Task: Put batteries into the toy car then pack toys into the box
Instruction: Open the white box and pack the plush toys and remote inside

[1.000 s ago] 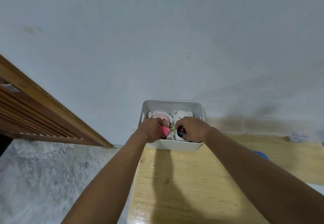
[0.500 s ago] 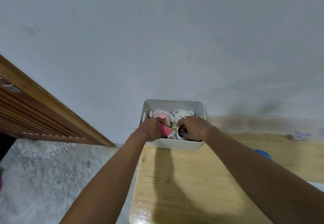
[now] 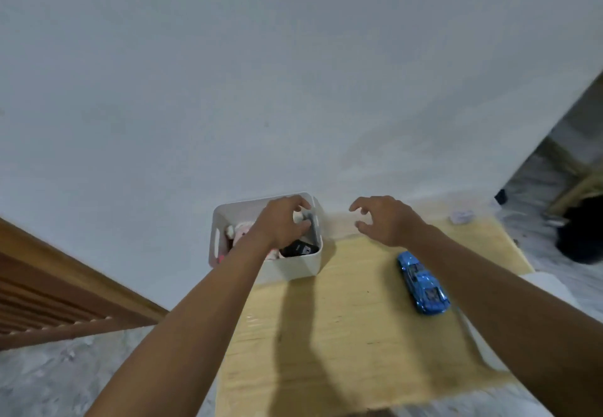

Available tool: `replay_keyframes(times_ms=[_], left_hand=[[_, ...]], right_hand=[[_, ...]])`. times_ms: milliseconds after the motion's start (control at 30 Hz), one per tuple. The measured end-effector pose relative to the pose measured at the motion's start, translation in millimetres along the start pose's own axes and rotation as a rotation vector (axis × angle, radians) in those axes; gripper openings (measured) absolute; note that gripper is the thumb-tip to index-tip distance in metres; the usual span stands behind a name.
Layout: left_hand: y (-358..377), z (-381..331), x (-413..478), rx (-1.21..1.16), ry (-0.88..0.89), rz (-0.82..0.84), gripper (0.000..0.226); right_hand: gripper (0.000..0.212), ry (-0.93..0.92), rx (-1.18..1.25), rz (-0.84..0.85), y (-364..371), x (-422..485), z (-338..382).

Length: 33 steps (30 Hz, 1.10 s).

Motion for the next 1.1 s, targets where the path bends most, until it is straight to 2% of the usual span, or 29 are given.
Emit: replay_keyframes(times_ms=[167, 367, 500, 667, 933, 1100], left_hand=[[75, -60, 12, -0.013, 0.077, 0.133, 0.039], [193, -129, 17, 0.003, 0.083, 0.339, 0.049], [274, -167, 18, 0.026, 0.017, 0.456, 0.062], [371, -190, 14, 0.109, -0.156, 0.585, 0.086], [433, -177, -7, 0.189, -0.345, 0.544, 0.099], [453, -160, -14, 0.164, -0.376, 0.480, 0.096]], right_hand=[[0.035, 0.181, 0.036, -0.022, 9, -71, -83], [0.037, 0.370, 0.065, 0.072, 35, -158, -191], [0.046, 0.408, 0.040, 0.174, 55, -199, -257], [0.060, 0.398, 0.008, 0.344, 94, -234, -321], [0.085, 0.299, 0.001, 0.460, 145, -247, -356], [0.090, 0.309, 0.064, 0.466, 171, -244, -356]])
Point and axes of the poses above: each hand's wrist, its own x-axis towards the middle knuckle, its own y-axis out of the palm, z = x × y, the point moved 3 cm from there along x, towards the middle knuckle, and after that the axes turned 14 degrees about -x, right-handed, at the moved point
